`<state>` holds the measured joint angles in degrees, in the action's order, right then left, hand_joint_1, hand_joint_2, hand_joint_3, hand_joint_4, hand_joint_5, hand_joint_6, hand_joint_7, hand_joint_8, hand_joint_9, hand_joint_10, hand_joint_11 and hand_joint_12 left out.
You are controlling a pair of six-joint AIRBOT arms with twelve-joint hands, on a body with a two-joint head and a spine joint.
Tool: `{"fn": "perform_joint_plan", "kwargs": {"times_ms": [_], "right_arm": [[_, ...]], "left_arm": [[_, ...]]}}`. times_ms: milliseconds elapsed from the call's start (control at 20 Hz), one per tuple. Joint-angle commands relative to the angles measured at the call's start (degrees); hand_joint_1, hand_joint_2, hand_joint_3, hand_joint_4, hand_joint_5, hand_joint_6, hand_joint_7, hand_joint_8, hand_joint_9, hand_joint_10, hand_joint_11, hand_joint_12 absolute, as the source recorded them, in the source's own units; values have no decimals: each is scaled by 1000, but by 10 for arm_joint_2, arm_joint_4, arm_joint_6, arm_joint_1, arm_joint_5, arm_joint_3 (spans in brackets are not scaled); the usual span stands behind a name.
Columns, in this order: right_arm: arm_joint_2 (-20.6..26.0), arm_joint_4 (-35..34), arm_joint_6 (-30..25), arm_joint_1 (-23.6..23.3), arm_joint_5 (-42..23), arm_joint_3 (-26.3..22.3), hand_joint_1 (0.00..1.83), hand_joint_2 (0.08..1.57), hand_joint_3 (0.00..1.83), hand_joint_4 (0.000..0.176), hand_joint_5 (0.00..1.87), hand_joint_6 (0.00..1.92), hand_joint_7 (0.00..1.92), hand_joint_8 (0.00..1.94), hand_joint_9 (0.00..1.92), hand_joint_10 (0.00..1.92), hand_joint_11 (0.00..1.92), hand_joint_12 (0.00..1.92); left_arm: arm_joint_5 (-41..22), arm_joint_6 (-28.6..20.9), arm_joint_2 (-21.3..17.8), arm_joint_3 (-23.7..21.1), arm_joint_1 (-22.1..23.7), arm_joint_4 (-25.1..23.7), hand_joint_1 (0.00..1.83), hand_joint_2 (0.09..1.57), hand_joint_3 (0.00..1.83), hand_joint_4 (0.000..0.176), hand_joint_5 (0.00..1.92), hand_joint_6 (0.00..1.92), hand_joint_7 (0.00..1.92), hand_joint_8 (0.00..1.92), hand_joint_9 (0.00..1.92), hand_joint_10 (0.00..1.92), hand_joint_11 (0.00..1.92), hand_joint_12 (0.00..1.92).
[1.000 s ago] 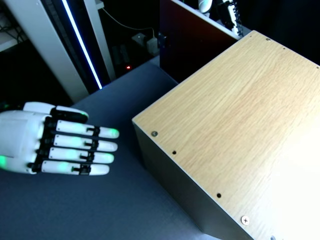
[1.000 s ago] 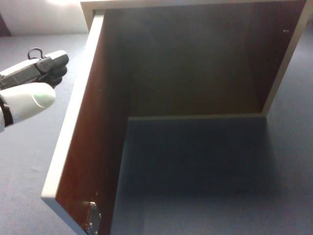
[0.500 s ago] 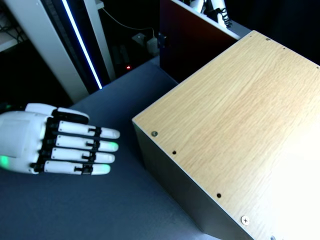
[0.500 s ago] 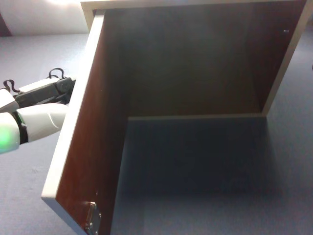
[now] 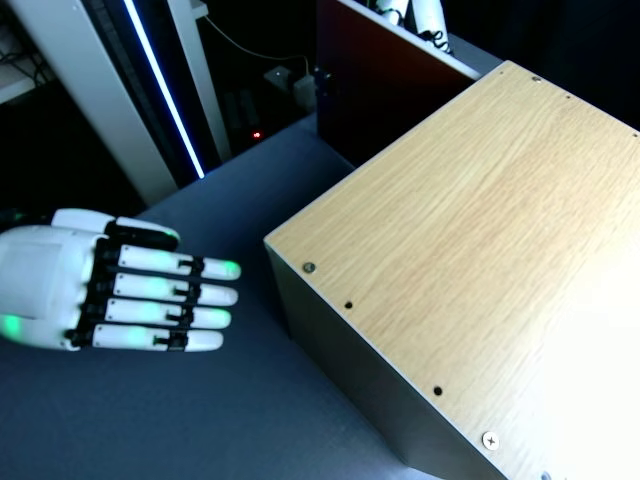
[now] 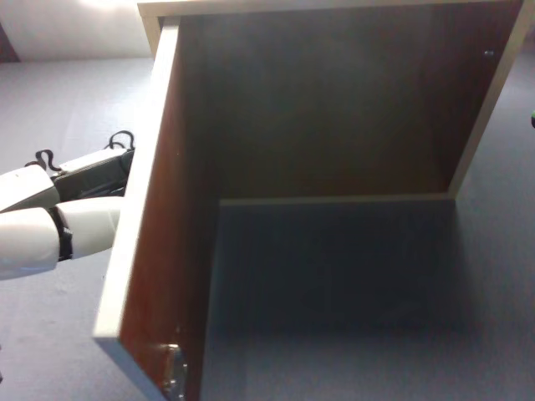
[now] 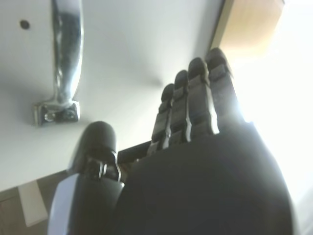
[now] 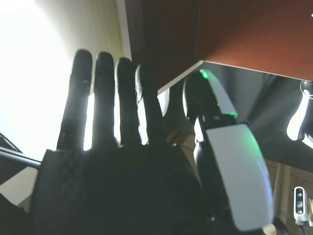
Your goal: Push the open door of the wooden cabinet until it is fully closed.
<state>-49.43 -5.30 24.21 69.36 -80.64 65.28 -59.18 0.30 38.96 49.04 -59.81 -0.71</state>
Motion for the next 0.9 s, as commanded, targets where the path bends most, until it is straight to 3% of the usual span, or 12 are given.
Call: {"fn": "perform_joint_plan", "kwargs": {"times_ms": [0,550,850], "right_arm": [[0,-17,-4,-3,-69,3,469,1394,2,0,336,0,342,1,364,3,233,327],[0,-17,-10,-3,-69,3,583,1405,0,0,358,2,358,2,339,1,267,211],[0,-17,-10,-3,-69,4,528,1405,0,0,372,3,366,3,362,4,290,182]], "left_arm": [[-61,-3,2,2,8,2,0,1428,3,0,41,0,132,1,154,3,138,14],[-41,-3,25,13,41,-23,0,1459,9,0,36,0,101,0,118,0,112,0],[-37,-3,36,18,52,-36,0,1464,8,0,47,5,100,6,108,3,101,3]]}}
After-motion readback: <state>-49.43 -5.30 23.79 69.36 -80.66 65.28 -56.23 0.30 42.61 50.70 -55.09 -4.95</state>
